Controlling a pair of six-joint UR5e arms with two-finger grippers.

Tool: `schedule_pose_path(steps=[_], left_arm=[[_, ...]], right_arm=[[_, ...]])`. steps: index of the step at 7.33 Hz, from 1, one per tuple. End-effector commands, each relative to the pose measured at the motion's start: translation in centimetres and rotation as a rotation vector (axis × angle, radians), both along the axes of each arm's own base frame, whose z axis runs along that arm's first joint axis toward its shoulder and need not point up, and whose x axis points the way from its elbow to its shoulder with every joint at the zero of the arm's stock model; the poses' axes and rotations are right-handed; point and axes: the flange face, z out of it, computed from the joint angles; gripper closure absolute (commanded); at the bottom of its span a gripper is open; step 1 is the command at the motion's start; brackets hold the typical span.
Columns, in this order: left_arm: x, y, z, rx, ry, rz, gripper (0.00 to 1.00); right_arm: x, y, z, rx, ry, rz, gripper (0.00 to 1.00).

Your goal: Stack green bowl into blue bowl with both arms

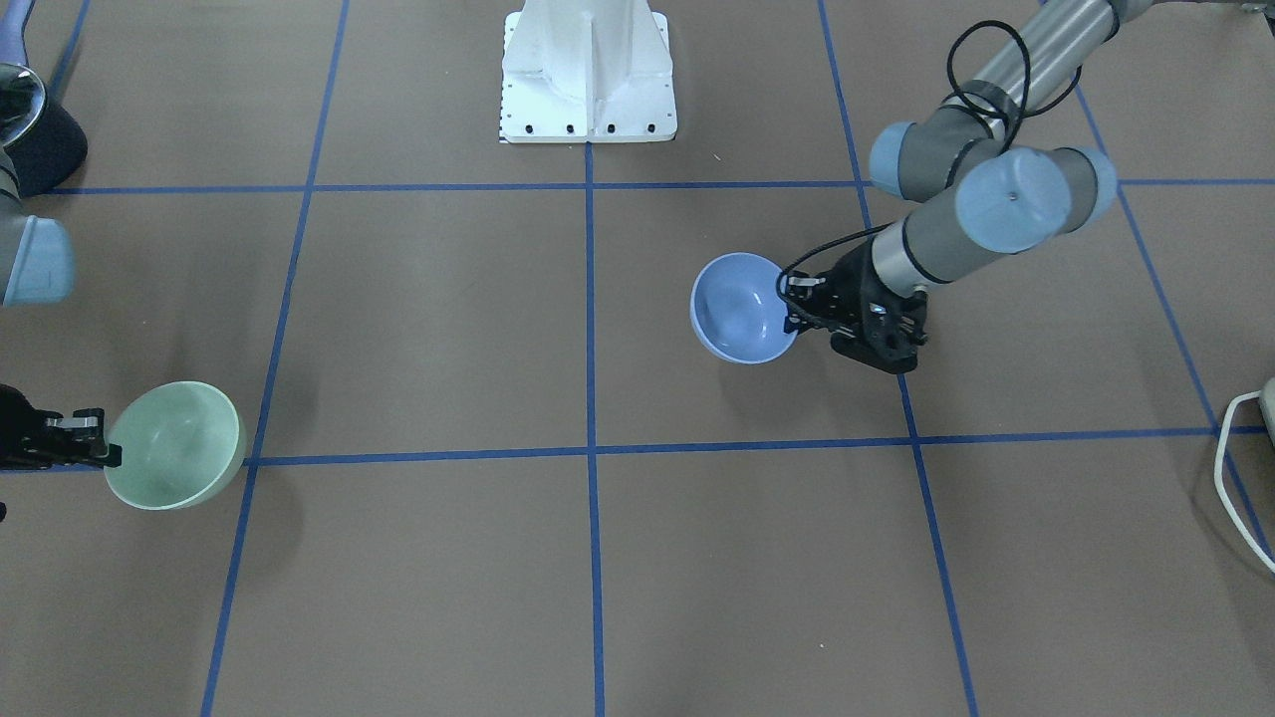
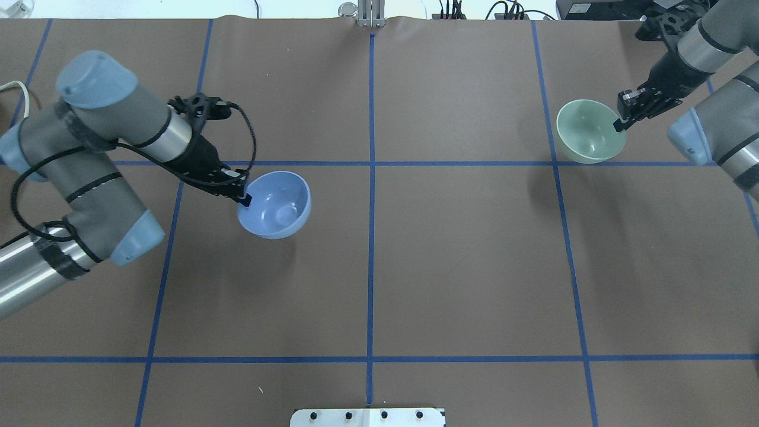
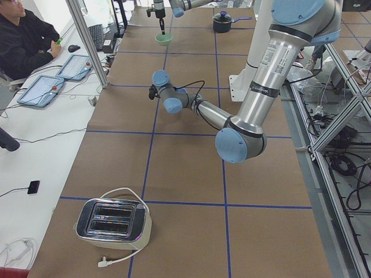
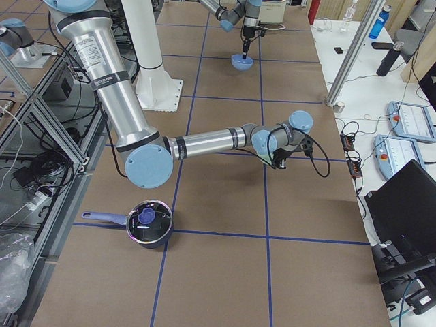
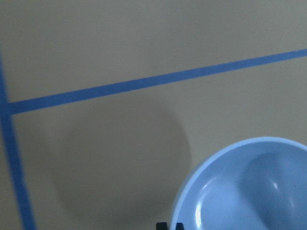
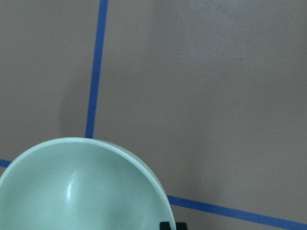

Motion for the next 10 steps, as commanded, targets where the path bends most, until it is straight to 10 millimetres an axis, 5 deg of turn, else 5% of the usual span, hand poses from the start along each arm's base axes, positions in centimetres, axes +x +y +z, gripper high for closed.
schedule_pose_path(steps=[1,4,5,10], left_arm=[[5.3,1.2,-7.2,0.029,-0.022,-0.019,1.00],[8.6,2.0,-11.3,0.053,-0.036,-0.022,1.00],[9.9,2.0,-10.7,0.056,-0.060,-0.024,1.00],[13.7,3.4,-9.6,0.088,-0.115,-0.046,1.00]], right_arm=[[-2.4,-0.9,-5.3,0.016,-0.036,-0.027,1.00],[-5.7,-1.6,-11.3,0.005,-0.014,-0.021,1.00],[-6.3,-0.9,-12.8,0.024,-0.034,-0.034,1.00],[-6.7,-0.1,-14.7,0.025,-0.058,-0.033,1.00]])
